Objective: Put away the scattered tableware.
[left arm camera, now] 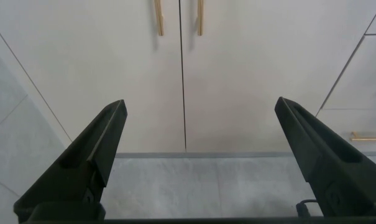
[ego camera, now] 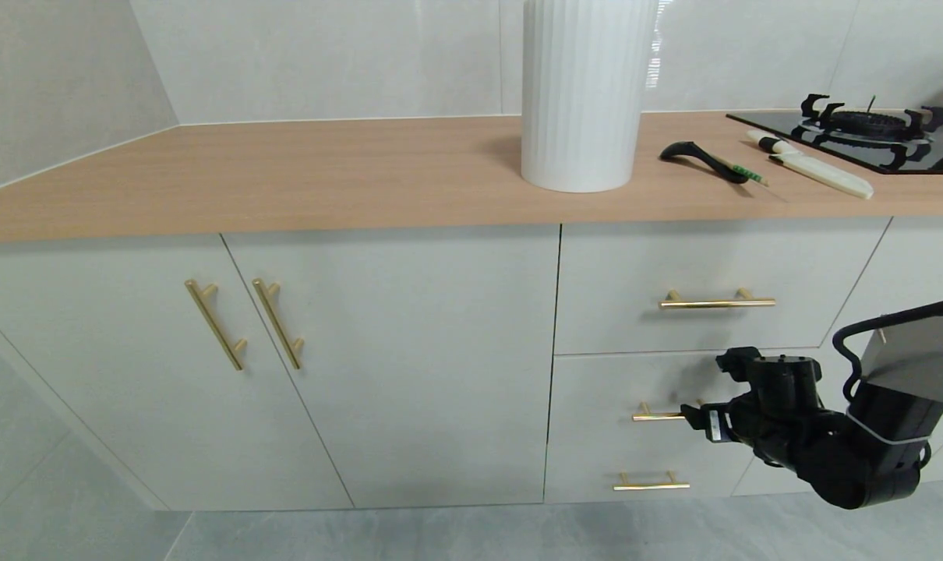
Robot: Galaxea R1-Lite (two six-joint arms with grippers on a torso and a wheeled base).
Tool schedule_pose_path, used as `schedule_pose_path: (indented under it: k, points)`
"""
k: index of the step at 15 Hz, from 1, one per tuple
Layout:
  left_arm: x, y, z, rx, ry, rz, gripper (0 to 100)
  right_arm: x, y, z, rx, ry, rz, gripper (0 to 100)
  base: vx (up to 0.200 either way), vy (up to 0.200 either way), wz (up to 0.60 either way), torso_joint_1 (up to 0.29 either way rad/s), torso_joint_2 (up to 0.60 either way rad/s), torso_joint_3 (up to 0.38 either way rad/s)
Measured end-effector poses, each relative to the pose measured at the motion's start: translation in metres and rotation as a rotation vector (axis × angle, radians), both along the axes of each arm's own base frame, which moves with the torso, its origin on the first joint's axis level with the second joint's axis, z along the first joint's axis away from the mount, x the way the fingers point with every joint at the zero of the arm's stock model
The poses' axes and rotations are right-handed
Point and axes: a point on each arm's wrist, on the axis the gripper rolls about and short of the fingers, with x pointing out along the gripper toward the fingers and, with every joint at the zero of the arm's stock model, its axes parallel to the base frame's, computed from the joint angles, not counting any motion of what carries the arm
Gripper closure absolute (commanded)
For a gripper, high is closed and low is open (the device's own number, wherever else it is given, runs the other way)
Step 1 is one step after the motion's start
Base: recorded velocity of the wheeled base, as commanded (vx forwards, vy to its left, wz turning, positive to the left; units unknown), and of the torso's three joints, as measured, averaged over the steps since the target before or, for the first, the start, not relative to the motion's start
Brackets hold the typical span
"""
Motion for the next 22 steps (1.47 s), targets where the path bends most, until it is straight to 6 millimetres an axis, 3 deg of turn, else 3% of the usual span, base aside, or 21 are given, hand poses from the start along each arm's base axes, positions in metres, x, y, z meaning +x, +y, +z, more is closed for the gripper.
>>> schedule_pose_path:
  k: [5, 10, 12, 15, 18, 20, 22]
  points:
    - [0.0, 0.0, 0.0, 0.0, 0.0, 0.0, 0, -0.004, 0.0, -0.005, -0.012, 0.024, 0.008, 0, 0.0, 0.0, 0.0, 0.0, 0.0, 0.0]
    - [0.0, 0.0, 0.0, 0.0, 0.0, 0.0, 0, -0.027, 0.001, 0.003, -0.065, 0.105, 0.063, 0, 0.0, 0.0, 0.0, 0.0, 0.0, 0.0]
    - [0.0, 0.0, 0.0, 0.0, 0.0, 0.0, 0, -0.041, 0.006, 0.025, -0.053, 0.151, 0.117, 0, 0.0, 0.0, 0.0, 0.0, 0.0, 0.0]
    - [0.0, 0.0, 0.0, 0.0, 0.0, 0.0, 0, -0.071, 0.012, 0.081, -0.007, 0.2, 0.198, 0, 0.0, 0.0, 0.0, 0.0, 0.0, 0.0]
    - [0.0, 0.0, 0.0, 0.0, 0.0, -0.001, 0, -0.088, 0.017, 0.135, 0.063, 0.075, 0.222, 0, 0.0, 0.0, 0.0, 0.0, 0.0, 0.0]
    - [0.0, 0.0, 0.0, 0.0, 0.0, 0.0, 0, -0.083, 0.019, 0.146, 0.1, -0.022, 0.214, 0, 0.0, 0.0, 0.0, 0.0, 0.0, 0.0]
    - [0.0, 0.0, 0.0, 0.0, 0.001, 0.0, 0, -0.073, 0.022, 0.14, 0.093, -0.058, 0.181, 0, 0.0, 0.0, 0.0, 0.0, 0.0, 0.0]
